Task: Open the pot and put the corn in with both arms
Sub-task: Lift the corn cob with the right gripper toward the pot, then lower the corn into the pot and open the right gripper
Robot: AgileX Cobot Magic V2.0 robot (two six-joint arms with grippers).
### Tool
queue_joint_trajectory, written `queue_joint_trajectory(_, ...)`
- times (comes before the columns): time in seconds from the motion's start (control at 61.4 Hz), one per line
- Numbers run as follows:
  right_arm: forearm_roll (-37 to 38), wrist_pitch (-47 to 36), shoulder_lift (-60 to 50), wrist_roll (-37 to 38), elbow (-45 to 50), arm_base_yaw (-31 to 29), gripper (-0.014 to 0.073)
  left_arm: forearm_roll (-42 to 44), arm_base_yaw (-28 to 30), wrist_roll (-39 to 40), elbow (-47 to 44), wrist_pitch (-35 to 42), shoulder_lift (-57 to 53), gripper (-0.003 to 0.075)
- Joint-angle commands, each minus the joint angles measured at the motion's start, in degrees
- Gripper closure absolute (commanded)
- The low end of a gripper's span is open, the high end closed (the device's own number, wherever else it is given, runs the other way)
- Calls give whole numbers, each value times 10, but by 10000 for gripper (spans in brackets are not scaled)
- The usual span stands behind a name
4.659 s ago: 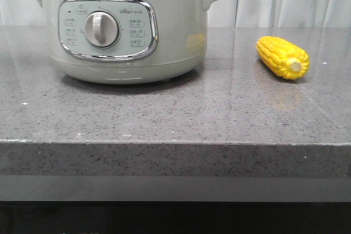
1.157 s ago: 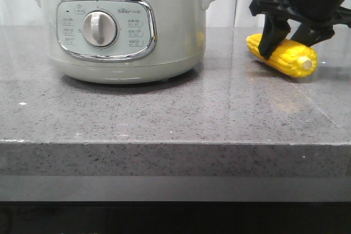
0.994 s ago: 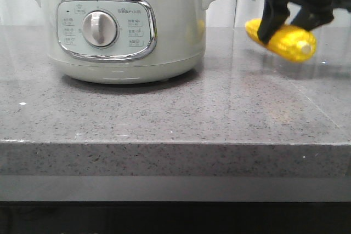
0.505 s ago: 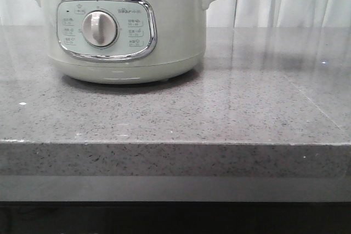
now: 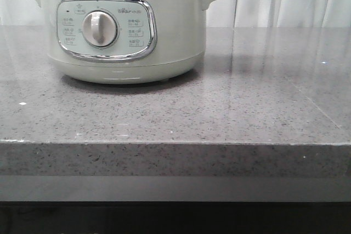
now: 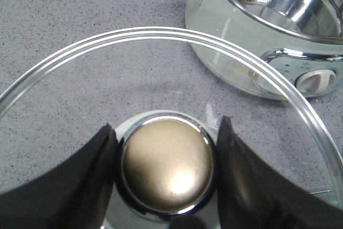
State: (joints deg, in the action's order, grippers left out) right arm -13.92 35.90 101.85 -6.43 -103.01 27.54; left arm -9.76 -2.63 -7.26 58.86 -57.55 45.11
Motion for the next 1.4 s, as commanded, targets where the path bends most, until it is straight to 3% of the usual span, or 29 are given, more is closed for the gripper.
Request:
queue_joint_trajectory(0.0,-5,-16,9,-5,-66,16,442,-15,2,-1,23,66,-7,603)
queue_joint_trajectory(0.277,-5,102,109,-5,-202,37,440,-15,2,-1,23,66,-7,603)
queue_joint_trajectory(0.521,-4,156,136,-5,-222,37,437,-15,2,-1,23,66,-7,603)
queue_joint_trajectory(0.619,-4,162,137,-5,-222,37,360,-15,2,-1,23,67,-7,603)
queue_joint_trajectory(0.766,-4,162,137,-5,-222,37,160,-15,2,-1,23,69,-7,603)
queue_joint_trajectory(0.847,-4,163,137,-5,-222,37,123,-15,2,-1,23,69,-7,603)
queue_joint_trajectory(1.271,10,160,131,-5,-223,36,124,-15,2,-1,23,69,-7,603)
queue_joint_trajectory(1.385,14,154,120,-5,-228,29,189,-15,2,-1,23,69,-7,603)
